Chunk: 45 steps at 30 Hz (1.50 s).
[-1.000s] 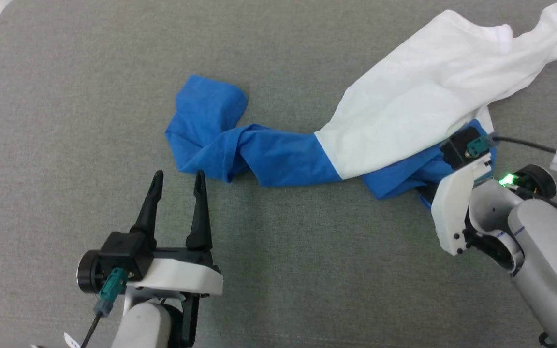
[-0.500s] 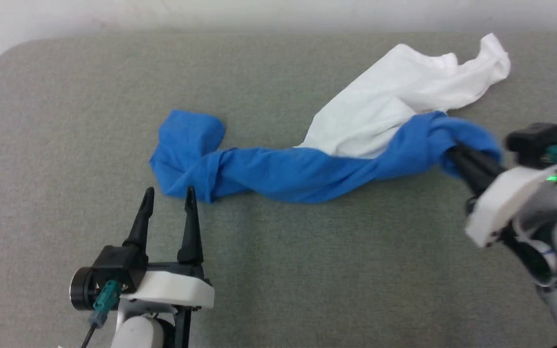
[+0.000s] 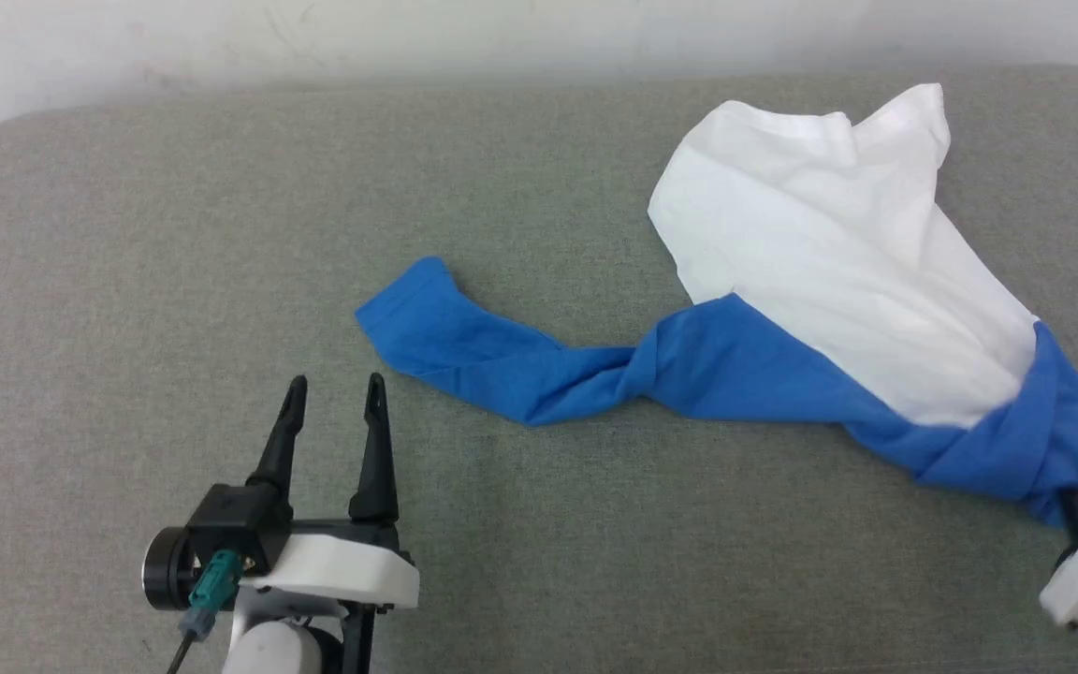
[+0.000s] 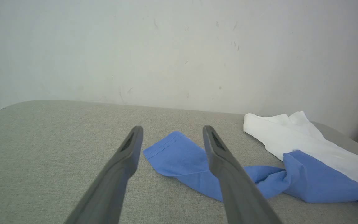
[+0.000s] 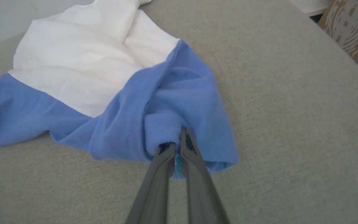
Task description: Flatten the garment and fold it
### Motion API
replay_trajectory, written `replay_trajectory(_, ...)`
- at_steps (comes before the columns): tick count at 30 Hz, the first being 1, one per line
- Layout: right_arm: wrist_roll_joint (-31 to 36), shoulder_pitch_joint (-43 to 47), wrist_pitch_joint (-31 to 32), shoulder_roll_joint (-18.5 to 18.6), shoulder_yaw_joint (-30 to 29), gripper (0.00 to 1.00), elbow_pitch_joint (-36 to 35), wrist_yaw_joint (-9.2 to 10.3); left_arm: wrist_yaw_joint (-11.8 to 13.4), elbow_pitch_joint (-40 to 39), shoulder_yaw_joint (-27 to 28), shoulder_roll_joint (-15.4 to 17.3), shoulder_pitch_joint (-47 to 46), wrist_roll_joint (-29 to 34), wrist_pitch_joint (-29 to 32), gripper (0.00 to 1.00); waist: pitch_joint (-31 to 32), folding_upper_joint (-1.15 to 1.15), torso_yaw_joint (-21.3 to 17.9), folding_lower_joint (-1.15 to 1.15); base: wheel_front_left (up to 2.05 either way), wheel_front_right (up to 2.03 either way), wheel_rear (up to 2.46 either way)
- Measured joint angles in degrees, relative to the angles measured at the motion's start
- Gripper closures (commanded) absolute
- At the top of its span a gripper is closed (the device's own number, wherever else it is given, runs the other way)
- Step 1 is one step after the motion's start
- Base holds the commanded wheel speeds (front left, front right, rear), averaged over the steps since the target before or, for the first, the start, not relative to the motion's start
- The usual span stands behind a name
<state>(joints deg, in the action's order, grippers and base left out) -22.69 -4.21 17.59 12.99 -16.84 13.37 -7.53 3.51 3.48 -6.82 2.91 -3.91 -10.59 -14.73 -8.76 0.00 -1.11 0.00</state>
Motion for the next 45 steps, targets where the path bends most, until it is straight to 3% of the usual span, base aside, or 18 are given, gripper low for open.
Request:
replay_trajectory(1,0.2,0.6,-0.4,-1.2,-0.3,0.96,1.4,0.0,0.0,0.1,0.0,0.0,0.0,0.0,0.0,0.0,-0.1,0.0,0.0,0.0,0.0,0.0,0.0)
replay_trajectory(2,0.2,1.1,-1.1,-2.1,-0.7,0.58,2.8,0.0,0.0,0.3,0.0,0.0,0.0,0.0,0.0,0.0,-0.2,0.0,0.1,0.0,0.0,0.0,0.0)
replay_trajectory(3,0.2,1.4,-2.4,-3.0,-1.0,0.04,3.7,0.0,0.0,0.4,0.0,0.0,0.0,0.0,0.0,0.0,-0.2,0.0,0.1,0.0,0.0,0.0,0.0)
replay_trajectory(4,0.3,1.5,-4.2,-3.7,-1.2,0.0,4.3,0.0,0.0,0.5,0.0,0.0,0.0,0.0,0.0,0.0,-0.3,0.0,0.1,0.0,0.0,0.0,0.0)
replay_trajectory(12,2.8,2.7,-24.2,-6.5,-3.4,0.0,1.6,0.0,-0.5,1.7,0.2,0.0,0.1,0.2,0.0,0.0,1.1,0.0,-0.2,0.0,0.0,0.0,0.0)
replay_trajectory(16,5.7,4.3,-29.6,-7.4,-2.9,0.0,-2.2,0.0,-0.9,2.8,0.0,0.0,0.4,0.5,0.0,0.0,2.6,0.0,-0.8,0.0,0.0,0.0,0.0)
replay_trajectory(24,9.2,8.0,-30.2,-9.3,4.9,0.0,-11.8,0.0,-3.5,10.4,-6.5,0.0,-1.0,1.2,0.2,0.0,5.3,0.0,-3.0,-0.01,0.0,0.0,0.0)
replay_trajectory(31,9.7,9.5,-28.3,-9.8,10.3,0.0,-17.8,0.0,-5.6,20.0,-14.3,0.0,-12.9,1.3,5.3,0.0,4.3,0.0,-4.9,0.01,0.0,0.0,0.0)
replay_trajectory(45,8.0,8.9,-28.3,-9.9,13.8,0.0,-18.1,0.0,-9.3,45.8,-23.2,-0.1,-31.5,0.5,25.1,0.0,-1.1,0.0,-9.5,0.01,0.0,0.0,0.0)
